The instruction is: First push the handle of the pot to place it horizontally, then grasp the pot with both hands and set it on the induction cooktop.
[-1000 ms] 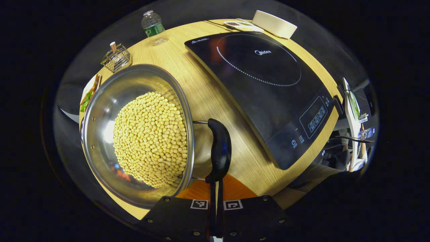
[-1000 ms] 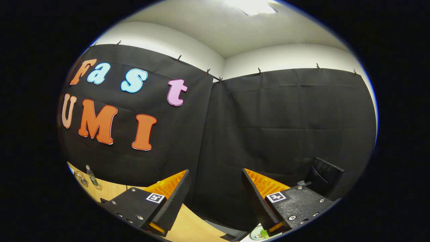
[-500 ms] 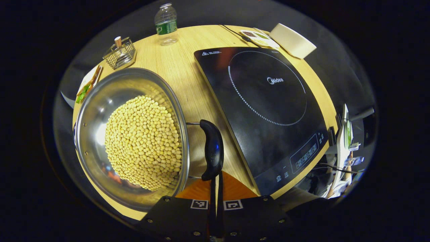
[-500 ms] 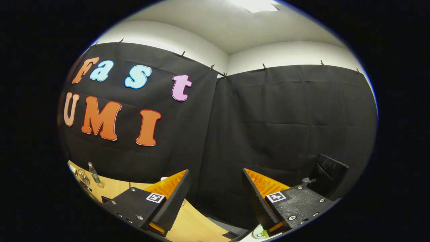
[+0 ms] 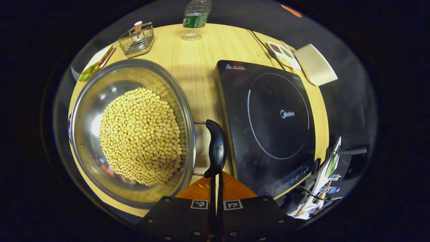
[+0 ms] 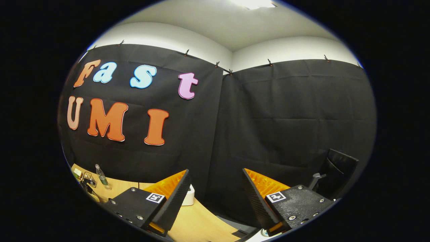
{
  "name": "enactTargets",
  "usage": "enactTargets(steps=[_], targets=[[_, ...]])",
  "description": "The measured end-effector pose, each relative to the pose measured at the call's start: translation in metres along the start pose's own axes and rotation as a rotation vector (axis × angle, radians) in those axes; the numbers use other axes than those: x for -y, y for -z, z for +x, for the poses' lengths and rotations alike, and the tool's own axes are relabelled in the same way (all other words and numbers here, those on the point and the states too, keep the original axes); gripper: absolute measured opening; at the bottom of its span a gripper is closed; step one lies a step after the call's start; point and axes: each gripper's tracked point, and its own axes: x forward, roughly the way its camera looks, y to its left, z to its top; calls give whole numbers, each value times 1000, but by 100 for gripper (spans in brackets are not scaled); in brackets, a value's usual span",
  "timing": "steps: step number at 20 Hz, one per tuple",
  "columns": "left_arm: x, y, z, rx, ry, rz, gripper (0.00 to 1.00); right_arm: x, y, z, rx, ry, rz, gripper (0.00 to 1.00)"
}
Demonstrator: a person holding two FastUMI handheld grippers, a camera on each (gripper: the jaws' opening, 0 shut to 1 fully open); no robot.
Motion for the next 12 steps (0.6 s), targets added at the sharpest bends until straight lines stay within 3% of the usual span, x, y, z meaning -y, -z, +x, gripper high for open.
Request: enactTargets(steps=[4,12], targets=[[5,-18,-2,27,8,-16,3,-14,7,1,-15,-33,1,95],[12,-32,-16,204,26,21,2,-68,26,4,-75,-145,4,94]])
